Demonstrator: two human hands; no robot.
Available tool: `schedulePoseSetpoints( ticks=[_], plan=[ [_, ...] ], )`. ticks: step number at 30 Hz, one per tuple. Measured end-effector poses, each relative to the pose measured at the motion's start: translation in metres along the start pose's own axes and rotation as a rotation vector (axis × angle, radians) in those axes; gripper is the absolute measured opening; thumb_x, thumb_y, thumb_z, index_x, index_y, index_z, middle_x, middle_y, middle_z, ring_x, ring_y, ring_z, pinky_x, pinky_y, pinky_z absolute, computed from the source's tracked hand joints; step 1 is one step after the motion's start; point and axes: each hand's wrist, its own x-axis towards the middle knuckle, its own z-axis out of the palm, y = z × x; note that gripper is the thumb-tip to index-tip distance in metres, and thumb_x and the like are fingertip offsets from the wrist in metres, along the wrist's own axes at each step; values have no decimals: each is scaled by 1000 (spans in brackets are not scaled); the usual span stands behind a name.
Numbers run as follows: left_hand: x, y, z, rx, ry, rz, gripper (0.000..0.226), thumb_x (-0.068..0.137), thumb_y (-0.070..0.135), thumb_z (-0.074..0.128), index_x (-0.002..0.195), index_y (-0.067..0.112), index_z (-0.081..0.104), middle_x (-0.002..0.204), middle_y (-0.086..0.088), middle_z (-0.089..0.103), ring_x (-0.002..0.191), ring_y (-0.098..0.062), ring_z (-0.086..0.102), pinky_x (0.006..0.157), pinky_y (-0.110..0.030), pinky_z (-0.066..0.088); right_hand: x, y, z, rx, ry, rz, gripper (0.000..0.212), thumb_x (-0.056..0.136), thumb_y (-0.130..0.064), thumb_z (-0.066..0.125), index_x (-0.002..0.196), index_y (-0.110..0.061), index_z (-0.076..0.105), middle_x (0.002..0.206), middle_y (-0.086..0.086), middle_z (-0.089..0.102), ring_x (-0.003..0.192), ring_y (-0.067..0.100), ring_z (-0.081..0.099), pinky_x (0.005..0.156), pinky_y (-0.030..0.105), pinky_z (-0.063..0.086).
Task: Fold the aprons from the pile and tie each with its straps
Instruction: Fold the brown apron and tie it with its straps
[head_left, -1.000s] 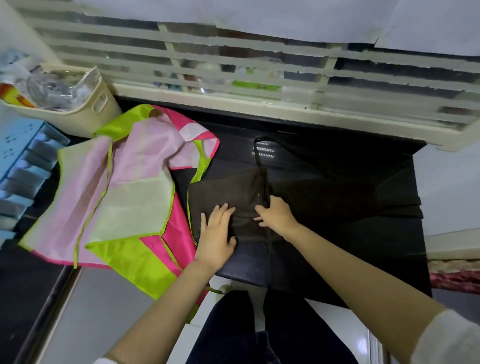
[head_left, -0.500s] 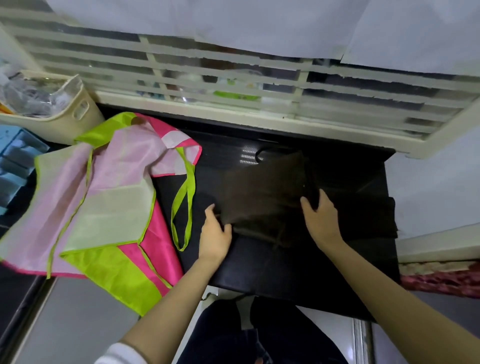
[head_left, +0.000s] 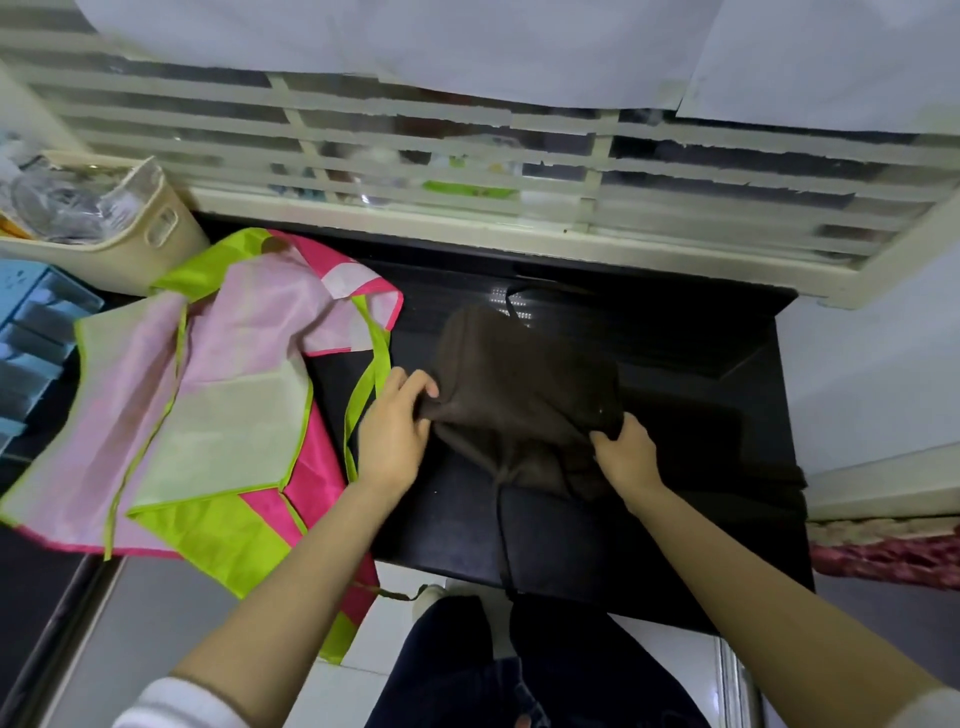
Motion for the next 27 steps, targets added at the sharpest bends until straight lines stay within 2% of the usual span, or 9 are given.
schedulePoseSetpoints(
  ticks=[3, 6, 10, 13, 16, 18, 22, 24, 27],
  plan=[
    [-12, -31, -20, 283, -90, 33, 35, 61, -10, 57, 87, 13, 55, 85, -2, 41, 73, -24, 47, 51, -30, 30, -5, -14, 15, 5, -46, -72, 19, 94, -9, 51, 112, -3, 54, 102, 6, 55, 92, 17, 51, 78, 25, 40],
    [-25, -54, -19, 411, -126, 38, 39, 60, -12, 63, 93, 7, 56, 91, -14, 47, 78, -35, 51, 57, -41, 46, -11, -15, 25, -14, -66, -103, 17, 94, -6, 49, 109, -1, 54, 100, 8, 56, 99, 24, 56, 76, 26, 40],
    [-32, -55, -3, -21, -112, -488, 37, 79, 9, 66, 109, 6, 44, 108, -16, 50, 92, -33, 54, 78, -42, 48, -12, -5, 24, -52, -60, -40, 20, 90, 0, 49, 109, 0, 55, 98, 7, 56, 97, 25, 55, 74, 26, 42],
    [-29, -39, 8, -406, -157, -768, 33, 85, 13, 65, 101, 10, 37, 91, -12, 57, 65, -23, 59, 48, -28, 53, -7, -4, 22, -67, -68, -23, 9, 89, -7, 55, 97, -4, 54, 96, 10, 59, 93, 27, 58, 60, 25, 40],
    [-26, -29, 13, -544, -81, -685, 29, 84, -7, 58, 101, 10, 41, 89, -10, 57, 58, -9, 58, 42, -16, 50, -6, -10, 19, -95, -50, -56, 36, 94, -24, 56, 121, 0, 53, 113, 8, 56, 107, 29, 54, 80, 29, 40],
    [-19, -26, 7, -556, -27, -583, 31, 81, -16, 51, 91, 13, 46, 86, -8, 56, 59, -15, 59, 44, -15, 49, -4, -12, 16, -110, -14, -84, 46, 96, -25, 52, 128, 7, 46, 125, 19, 54, 119, 34, 49, 92, 33, 39],
    [-8, -34, -8, -310, 124, -328, 40, 70, -21, 50, 78, 18, 44, 87, -15, 47, 70, -11, 45, 59, -10, 39, 6, -6, 14, -73, 49, -72, 35, 98, -21, 47, 123, 4, 46, 113, 20, 57, 109, 35, 54, 87, 35, 43],
    [-11, -45, -16, -156, 118, -271, 43, 64, -22, 47, 87, 14, 44, 92, -13, 44, 73, -14, 40, 66, -18, 35, 6, -1, 15, -63, 71, -94, 25, 98, -20, 47, 111, 2, 49, 97, 16, 57, 96, 33, 58, 78, 35, 45],
    [-22, -61, -18, 240, -105, -189, 64, 64, -16, 53, 124, 6, 48, 114, -19, 45, 99, -33, 50, 82, -41, 45, 2, 8, 17, -69, 64, -101, 21, 98, -18, 48, 104, 3, 47, 91, 13, 54, 86, 28, 55, 74, 33, 43]
  ],
)
